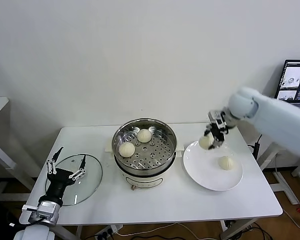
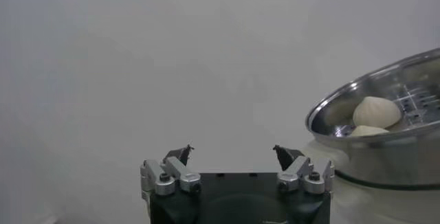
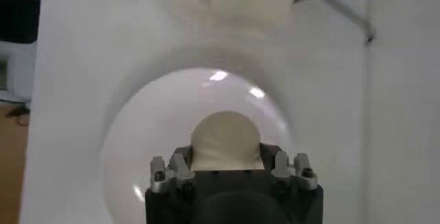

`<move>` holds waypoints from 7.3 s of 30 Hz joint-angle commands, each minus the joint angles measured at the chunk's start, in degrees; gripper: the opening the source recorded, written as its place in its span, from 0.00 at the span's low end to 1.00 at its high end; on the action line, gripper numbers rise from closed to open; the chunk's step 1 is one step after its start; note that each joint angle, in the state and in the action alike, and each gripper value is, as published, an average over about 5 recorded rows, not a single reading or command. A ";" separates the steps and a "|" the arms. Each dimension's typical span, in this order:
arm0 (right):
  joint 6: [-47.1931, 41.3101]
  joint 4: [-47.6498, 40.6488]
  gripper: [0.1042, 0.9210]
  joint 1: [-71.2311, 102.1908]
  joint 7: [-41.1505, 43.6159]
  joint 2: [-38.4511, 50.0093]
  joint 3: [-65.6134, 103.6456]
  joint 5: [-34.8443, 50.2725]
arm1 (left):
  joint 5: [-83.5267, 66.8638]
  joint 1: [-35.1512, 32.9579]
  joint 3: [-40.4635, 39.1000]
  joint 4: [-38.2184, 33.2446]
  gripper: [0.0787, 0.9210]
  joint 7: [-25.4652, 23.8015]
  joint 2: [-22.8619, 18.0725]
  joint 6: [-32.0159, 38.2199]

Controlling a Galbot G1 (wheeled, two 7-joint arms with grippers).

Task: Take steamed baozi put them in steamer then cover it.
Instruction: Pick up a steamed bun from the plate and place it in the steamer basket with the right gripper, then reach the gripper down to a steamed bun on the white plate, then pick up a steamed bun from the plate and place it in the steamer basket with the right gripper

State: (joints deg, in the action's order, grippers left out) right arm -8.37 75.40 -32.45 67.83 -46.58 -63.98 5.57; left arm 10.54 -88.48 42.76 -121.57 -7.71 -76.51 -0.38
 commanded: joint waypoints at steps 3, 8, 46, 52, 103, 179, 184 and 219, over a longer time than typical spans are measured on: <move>19.88 0.33 0.69 -13.87 -0.21 -12.11 -7.03 -1.47 | -0.24 -0.08 0.43 -0.25 0.88 -0.17 0.17 -0.01; 31.70 -0.53 0.69 -13.12 -2.65 -17.42 -8.70 -5.85 | -0.56 -0.04 1.04 0.02 0.88 -0.31 0.38 0.10; 43.94 6.60 0.69 -4.25 -12.78 -21.99 -16.07 -11.53 | -0.82 1.51 1.75 3.72 0.88 -0.60 0.50 0.69; 42.54 4.47 0.69 -2.54 -9.91 -23.62 -16.19 -11.67 | -0.82 1.40 1.91 3.89 0.88 -0.72 0.47 0.90; 24.17 9.34 0.88 -17.45 -2.39 6.65 -18.65 11.18 | 0.26 0.20 -0.55 0.84 0.88 -0.37 0.29 0.84; 5.07 -24.69 0.71 32.97 -4.94 0.53 22.43 -15.46 | 1.28 1.12 -1.91 2.37 0.88 0.10 -0.43 0.67; 1.32 -18.59 0.70 26.83 -3.78 4.54 16.33 -7.09 | 1.27 1.28 -2.12 2.28 0.88 0.12 -0.38 0.61; -23.25 -1.42 0.70 -13.81 -3.27 -21.06 -18.04 31.79 | -1.29 3.22 -0.04 3.28 0.88 -0.75 1.34 1.21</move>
State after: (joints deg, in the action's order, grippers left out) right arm -28.59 75.95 -45.89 65.01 -55.75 -79.45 32.70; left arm 9.67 -85.34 41.95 -118.56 -8.29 -75.25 0.79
